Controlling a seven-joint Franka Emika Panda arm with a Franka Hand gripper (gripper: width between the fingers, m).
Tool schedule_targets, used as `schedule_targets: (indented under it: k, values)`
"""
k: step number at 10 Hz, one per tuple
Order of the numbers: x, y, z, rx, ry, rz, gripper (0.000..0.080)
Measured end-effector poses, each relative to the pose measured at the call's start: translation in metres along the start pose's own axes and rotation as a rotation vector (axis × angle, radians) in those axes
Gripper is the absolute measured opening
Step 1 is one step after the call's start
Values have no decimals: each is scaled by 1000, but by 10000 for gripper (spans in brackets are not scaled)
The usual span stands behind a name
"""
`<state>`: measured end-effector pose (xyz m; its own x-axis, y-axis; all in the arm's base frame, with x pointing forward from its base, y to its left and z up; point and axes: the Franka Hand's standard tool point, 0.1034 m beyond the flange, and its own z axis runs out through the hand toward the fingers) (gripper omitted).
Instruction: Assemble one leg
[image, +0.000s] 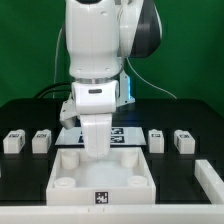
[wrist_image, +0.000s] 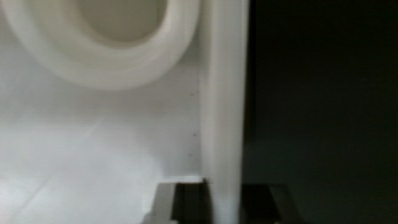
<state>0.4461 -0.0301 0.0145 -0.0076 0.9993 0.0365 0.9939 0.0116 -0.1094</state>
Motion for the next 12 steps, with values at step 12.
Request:
schedule_targets:
  k: [12]
  values:
    - [93,45,-1,-45,43,32,64]
